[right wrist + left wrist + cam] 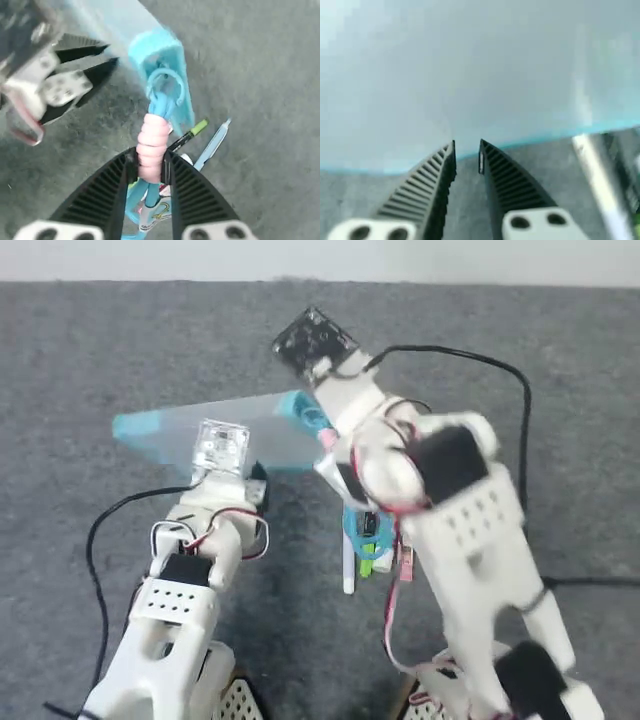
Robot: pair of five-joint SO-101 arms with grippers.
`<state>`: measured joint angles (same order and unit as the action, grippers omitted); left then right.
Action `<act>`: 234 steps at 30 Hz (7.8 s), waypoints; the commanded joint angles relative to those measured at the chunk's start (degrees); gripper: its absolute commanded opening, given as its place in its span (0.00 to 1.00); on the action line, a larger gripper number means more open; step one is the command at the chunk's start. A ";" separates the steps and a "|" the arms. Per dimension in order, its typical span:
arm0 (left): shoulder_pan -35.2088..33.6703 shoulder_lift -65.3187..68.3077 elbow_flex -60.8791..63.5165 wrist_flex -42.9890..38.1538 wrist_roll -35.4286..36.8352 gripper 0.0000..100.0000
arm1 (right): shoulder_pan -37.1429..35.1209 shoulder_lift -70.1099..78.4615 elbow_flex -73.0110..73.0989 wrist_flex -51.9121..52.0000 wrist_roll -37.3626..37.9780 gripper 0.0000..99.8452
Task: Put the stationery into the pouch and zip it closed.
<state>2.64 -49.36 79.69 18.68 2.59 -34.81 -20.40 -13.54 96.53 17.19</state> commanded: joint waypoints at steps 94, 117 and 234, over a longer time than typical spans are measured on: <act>5.10 -18.99 -11.74 32.26 -6.24 0.26 | -0.75 -39.08 71.91 -47.08 -5.63 0.01; 11.16 -18.90 -12.09 30.15 -4.13 0.26 | -1.71 -36.62 72.44 -47.25 -3.78 0.01; -40.88 20.92 -20.18 -0.88 7.12 0.21 | -9.80 32.75 27.69 -46.64 1.93 0.01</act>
<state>-38.33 -28.09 63.08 19.74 9.01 -46.33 17.14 16.26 50.37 22.02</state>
